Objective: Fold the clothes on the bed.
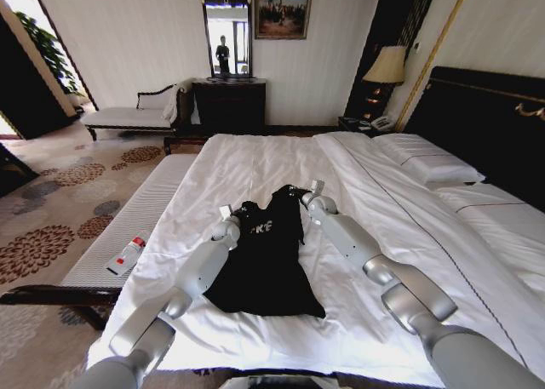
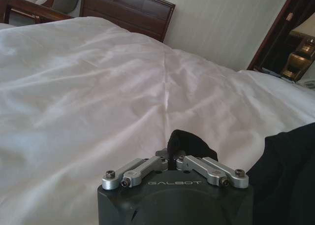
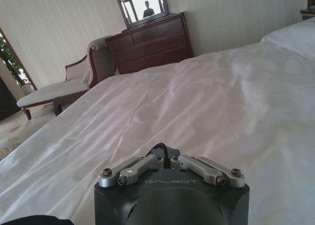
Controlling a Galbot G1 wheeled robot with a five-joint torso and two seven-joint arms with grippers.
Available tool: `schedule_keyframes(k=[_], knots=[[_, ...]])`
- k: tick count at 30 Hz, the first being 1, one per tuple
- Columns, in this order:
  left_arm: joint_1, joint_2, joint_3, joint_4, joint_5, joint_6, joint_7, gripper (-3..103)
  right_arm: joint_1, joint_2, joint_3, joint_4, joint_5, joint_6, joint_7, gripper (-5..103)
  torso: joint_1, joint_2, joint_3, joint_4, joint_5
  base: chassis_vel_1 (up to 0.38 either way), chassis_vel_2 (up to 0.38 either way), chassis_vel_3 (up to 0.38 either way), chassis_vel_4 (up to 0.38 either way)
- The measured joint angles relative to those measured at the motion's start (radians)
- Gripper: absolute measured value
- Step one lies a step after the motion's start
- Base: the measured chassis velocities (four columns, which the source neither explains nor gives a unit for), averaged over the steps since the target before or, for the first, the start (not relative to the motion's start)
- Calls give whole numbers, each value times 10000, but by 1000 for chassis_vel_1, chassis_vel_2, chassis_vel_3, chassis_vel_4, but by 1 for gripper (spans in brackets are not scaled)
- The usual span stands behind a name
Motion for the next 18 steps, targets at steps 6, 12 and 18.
schedule_keyframes(k=[6, 12, 18], knots=[[-542, -117, -31, 684, 42, -110, 263, 2, -225, 100, 359, -135, -69, 89, -20, 1, 0, 1, -1, -6, 2, 0, 0, 0, 0], [-647, -132, -42, 940, 46, -103, 298, 2, -273, 90, 382, -131, -106, 80, -12, 1, -1, 1, 0, 0, 1, 0, 0, 0, 0], [-655, -161, -169, 1006, 23, 146, 248, 10, -345, 48, 331, -23, -186, -62, -90, 13, -1, 1, -1, -3, 1, 0, 0, 0, 0]])
